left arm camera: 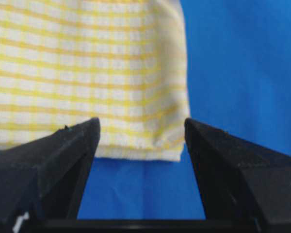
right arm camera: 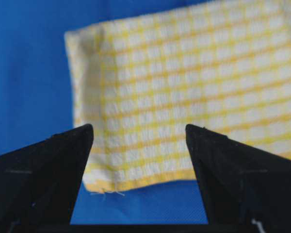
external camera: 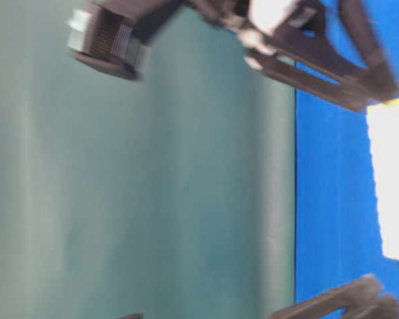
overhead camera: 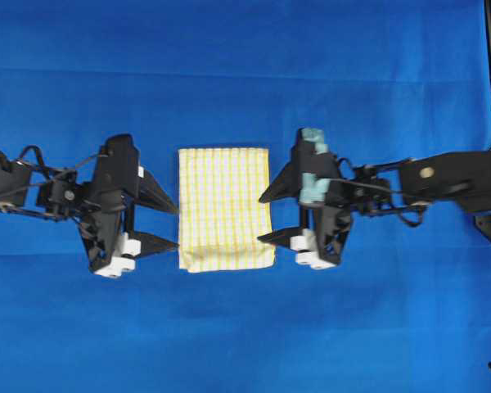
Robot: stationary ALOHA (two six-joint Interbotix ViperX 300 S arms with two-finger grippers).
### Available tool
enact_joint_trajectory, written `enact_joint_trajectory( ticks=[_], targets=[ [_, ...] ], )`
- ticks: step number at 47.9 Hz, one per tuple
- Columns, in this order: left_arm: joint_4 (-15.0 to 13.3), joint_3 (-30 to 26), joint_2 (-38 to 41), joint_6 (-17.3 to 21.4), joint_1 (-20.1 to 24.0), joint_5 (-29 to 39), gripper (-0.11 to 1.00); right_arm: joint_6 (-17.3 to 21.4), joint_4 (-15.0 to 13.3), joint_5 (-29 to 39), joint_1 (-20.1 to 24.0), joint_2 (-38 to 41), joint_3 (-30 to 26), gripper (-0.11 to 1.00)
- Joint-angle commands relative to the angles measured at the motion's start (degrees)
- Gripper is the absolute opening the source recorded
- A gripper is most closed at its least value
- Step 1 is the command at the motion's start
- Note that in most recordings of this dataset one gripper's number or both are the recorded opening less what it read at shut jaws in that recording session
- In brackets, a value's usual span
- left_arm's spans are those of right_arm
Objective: Fold the yellow towel.
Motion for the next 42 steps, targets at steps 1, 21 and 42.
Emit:
enact_joint_trajectory(
  ticks=[1, 21, 42],
  targets=[
    [0.3, -0.4, -4.5, 1.6, 0.4, 2.5, 0.63, -0.8, -1.0, 1.9, -0.9, -5.8, -0.2, 0.76],
    [0.3, 8.9, -28.0, 10.1, 2.0, 4.2, 0.63, -2.3, -7.7, 10.5, -6.2, -25.8, 6.2, 0.76],
    [0.4, 20.5, -55.5, 12.1, 5.2, 11.3, 0.63, -2.3, -13.2, 18.6, -7.3, -51.2, 17.1, 0.76]
  ],
)
